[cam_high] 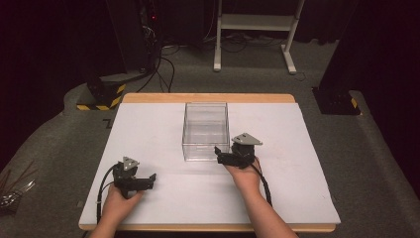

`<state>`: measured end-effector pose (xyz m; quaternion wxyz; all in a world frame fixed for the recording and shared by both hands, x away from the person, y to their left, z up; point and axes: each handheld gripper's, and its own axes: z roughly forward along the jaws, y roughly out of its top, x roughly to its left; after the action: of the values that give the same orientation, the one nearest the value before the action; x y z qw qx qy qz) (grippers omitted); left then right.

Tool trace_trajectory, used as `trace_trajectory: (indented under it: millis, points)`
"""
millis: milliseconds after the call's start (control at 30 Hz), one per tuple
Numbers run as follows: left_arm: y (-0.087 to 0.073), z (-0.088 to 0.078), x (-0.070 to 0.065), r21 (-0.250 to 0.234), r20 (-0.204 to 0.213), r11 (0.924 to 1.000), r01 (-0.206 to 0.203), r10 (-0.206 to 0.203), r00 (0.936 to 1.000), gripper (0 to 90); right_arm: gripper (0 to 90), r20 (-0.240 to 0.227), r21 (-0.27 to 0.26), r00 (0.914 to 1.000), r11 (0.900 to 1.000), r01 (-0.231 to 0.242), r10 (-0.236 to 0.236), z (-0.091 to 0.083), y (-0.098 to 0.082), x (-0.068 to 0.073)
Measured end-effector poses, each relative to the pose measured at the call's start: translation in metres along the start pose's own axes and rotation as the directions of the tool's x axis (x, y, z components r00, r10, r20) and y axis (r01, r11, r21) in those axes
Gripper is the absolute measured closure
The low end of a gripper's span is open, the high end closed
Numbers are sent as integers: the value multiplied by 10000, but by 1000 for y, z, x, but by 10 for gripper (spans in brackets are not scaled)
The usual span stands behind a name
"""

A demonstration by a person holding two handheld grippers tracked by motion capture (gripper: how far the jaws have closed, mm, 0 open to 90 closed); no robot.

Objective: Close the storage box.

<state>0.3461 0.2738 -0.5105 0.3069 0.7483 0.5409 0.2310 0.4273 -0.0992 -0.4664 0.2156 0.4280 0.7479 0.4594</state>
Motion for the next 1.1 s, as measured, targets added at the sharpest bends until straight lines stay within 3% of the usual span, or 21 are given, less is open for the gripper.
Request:
trace_trajectory:
  millis: [300,433,633,767,1100]
  points:
    - [0,0,0,-1,-1,10000,4,-4,10000,11,99,233,-16,9997,10000,-67,68,8,5,-4]
    - [0,0,0,2,0,10000,-6,6,10000,11,96,109,82,9999,9999,-129,128,10,5,-5]
    - [0,0,0,3,6,10000,5,-5,10000,11,162,-12,231,9998,9995,-218,218,5,5,-3]
    - [0,0,0,-4,3,10000,12,-12,10000,11,163,-225,238,9992,9992,-327,332,-3,2,-2]
    - [0,0,0,-43,-2,10000,63,-63,10000,11,162,-561,-139,9984,9999,34,-42,-37,-15,-2]
